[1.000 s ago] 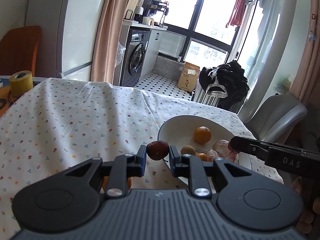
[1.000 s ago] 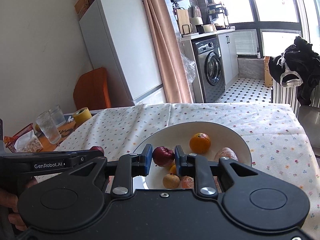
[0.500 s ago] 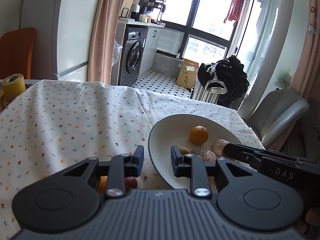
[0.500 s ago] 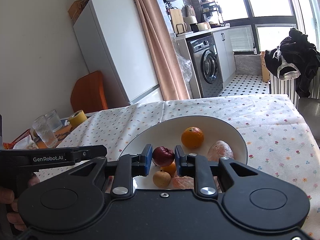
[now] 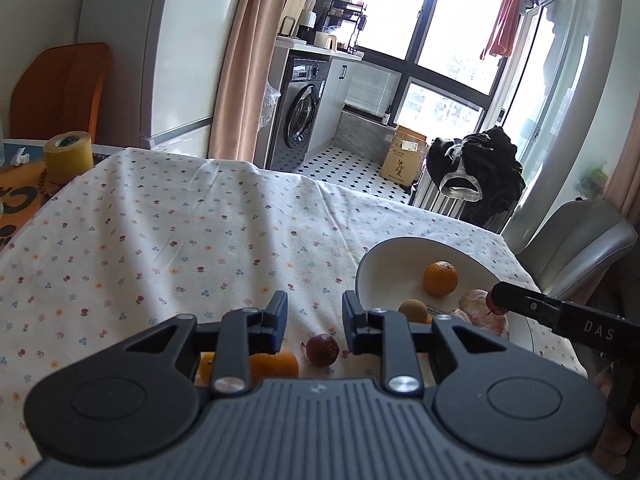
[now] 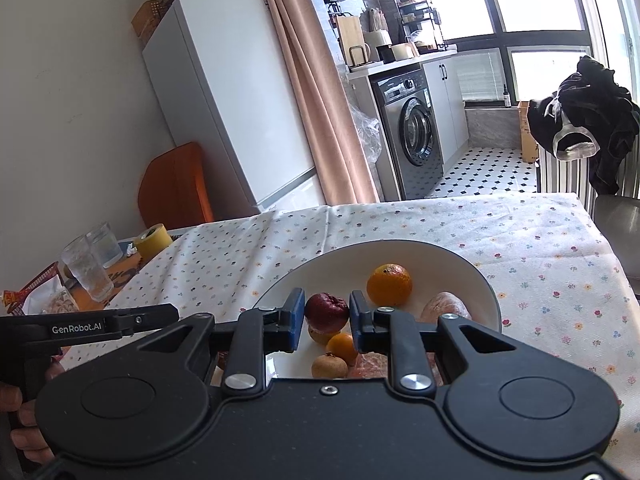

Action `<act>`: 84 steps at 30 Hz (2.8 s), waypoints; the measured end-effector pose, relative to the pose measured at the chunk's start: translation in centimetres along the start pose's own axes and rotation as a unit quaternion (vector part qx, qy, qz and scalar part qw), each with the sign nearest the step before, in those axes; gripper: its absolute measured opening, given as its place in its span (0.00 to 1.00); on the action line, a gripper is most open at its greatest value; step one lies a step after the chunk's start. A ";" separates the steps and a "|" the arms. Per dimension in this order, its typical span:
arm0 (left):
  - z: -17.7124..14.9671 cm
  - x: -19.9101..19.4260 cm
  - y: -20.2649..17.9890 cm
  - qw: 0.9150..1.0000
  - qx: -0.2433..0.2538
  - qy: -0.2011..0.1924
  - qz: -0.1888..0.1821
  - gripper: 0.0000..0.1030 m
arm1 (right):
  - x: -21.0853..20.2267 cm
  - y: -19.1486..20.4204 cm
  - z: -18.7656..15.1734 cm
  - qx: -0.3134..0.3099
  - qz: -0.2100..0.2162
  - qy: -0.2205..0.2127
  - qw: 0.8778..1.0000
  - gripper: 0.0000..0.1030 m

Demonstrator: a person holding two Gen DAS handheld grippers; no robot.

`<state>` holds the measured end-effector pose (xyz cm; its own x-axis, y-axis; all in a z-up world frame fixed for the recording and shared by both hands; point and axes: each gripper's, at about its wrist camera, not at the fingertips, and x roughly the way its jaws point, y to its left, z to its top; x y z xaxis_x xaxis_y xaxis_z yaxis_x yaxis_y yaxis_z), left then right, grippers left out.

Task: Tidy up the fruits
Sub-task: 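Drop the red plum into the bowl with the right tool while the left tool carries its plum toward it, then lower the red plum into the bowl and open the left tool, then move both tools back over the tangerine and kumquat on the tablecloth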

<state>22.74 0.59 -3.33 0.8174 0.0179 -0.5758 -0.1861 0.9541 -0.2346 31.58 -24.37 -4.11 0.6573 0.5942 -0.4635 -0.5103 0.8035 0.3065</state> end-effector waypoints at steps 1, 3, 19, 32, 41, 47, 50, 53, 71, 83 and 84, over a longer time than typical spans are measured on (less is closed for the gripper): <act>0.0 -0.1 0.4 1.000 -0.004 -0.001 0.002 0.26 | 0.1 0.1 0.0 -0.001 0.000 0.001 1.000 0.22; 0.0 -0.1 1.0 1.000 -0.010 -0.001 0.006 0.26 | 0.5 0.5 0.1 -0.003 -0.004 0.005 1.000 0.22; -1.0 3.2 -0.1 0.999 0.018 0.036 -0.016 0.25 | 1.5 -0.8 -1.2 0.036 -0.007 0.014 0.999 0.44; -2.2 6.1 -1.9 0.996 0.060 0.061 -0.003 0.22 | 1.3 -1.5 -1.4 0.041 -0.002 0.019 0.999 0.45; -2.5 6.7 -3.0 0.992 0.098 0.075 0.017 0.21 | 0.8 -1.4 -1.3 0.032 -0.002 0.012 0.999 0.47; -1.5 5.4 -2.1 0.996 0.066 0.054 0.026 0.21 | 0.4 -1.4 -1.1 0.032 0.000 0.004 0.999 0.47; -1.0 4.6 -2.7 0.997 0.069 0.038 0.014 0.21 | 0.0 -1.3 -1.1 0.031 0.001 -0.001 1.000 0.47; -0.8 4.0 -3.8 0.997 0.076 0.029 -0.002 0.21 | -0.2 -1.5 -0.9 0.035 0.000 -0.006 0.999 0.49; -0.3 2.1 -3.8 0.997 0.077 0.014 0.005 0.26 | -1.2 -0.5 -0.6 0.026 0.018 -0.017 0.999 0.50; -0.4 -0.1 0.0 0.998 0.041 -0.001 0.042 0.70 | -0.7 1.6 -0.9 0.008 0.036 0.002 0.999 0.79; -0.5 -0.2 0.3 0.998 0.038 -0.001 0.045 0.72 | -0.7 1.8 -0.8 0.006 0.038 0.003 0.999 0.81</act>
<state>22.23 0.74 -3.66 0.8008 0.1043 -0.5898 -0.2157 0.9689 -0.1216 29.73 -23.34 -3.93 0.6132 0.6536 -0.4435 -0.5525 0.7562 0.3505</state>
